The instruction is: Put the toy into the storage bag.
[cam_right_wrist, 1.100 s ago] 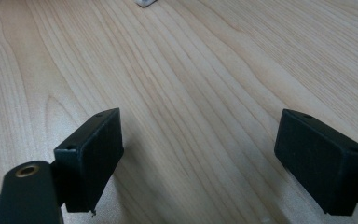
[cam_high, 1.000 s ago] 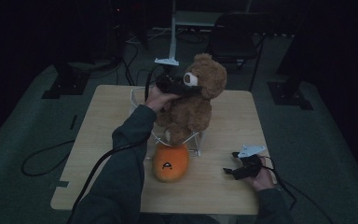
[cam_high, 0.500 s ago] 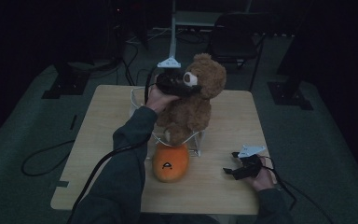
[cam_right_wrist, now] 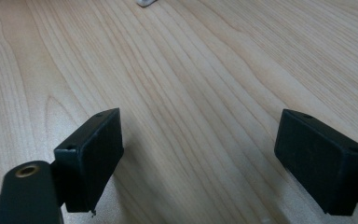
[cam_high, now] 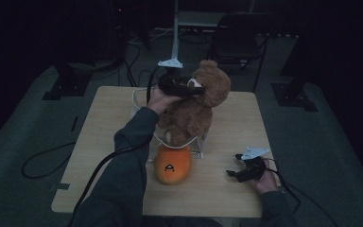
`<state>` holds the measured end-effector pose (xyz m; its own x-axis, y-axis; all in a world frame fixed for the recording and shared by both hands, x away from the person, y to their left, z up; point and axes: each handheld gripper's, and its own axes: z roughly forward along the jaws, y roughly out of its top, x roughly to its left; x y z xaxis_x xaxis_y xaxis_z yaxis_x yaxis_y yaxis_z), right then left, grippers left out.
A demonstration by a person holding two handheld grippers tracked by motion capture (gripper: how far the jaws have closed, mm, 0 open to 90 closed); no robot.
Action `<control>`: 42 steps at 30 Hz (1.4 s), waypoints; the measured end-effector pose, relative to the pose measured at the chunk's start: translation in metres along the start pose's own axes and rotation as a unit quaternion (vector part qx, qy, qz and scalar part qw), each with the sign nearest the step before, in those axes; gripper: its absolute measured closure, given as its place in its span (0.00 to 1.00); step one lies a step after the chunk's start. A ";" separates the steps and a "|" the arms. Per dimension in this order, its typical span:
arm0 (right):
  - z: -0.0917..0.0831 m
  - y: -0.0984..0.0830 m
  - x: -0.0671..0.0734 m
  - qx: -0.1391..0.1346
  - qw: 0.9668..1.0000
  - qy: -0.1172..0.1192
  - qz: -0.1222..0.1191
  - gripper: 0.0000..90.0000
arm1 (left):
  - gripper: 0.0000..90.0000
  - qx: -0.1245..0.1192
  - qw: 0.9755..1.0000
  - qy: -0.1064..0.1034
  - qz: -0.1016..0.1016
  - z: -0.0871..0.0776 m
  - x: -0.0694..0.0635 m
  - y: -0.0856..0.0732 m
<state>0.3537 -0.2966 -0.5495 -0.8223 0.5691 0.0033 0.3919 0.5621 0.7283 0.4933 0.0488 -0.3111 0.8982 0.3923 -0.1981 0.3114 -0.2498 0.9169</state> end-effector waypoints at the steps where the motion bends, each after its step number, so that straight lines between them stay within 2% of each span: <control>1: 0.000 0.000 0.000 0.000 1.000 0.000 -0.001 0.16 | 0.31 0.002 1.000 0.001 0.000 0.000 0.000 0.000; 5: 0.000 0.000 0.000 -0.001 1.000 0.001 0.001 0.16 | 0.35 0.012 1.000 0.002 0.005 -0.003 0.000 0.000; 10: 0.000 0.000 0.000 0.000 1.000 0.000 0.000 0.16 | 0.36 0.028 1.000 0.003 0.002 -0.003 0.003 -0.004; 23: 0.000 0.000 0.000 0.000 1.000 0.000 0.000 0.16 | 0.37 0.039 0.999 0.005 0.010 -0.002 0.001 -0.005; 37: 0.000 0.000 0.000 0.000 1.000 0.000 -0.001 0.16 | 0.36 0.080 0.996 0.007 0.026 0.002 -0.001 -0.006; 42: 0.000 0.000 0.000 0.000 1.000 -0.001 -0.001 0.16 | 0.36 0.085 0.996 0.006 0.028 0.002 -0.001 -0.007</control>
<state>0.3537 -0.2965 -0.5495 -0.8223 0.5690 0.0016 0.3910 0.5630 0.7281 0.4906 0.0483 -0.3178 0.9125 0.3831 -0.1435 0.3094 -0.4169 0.8547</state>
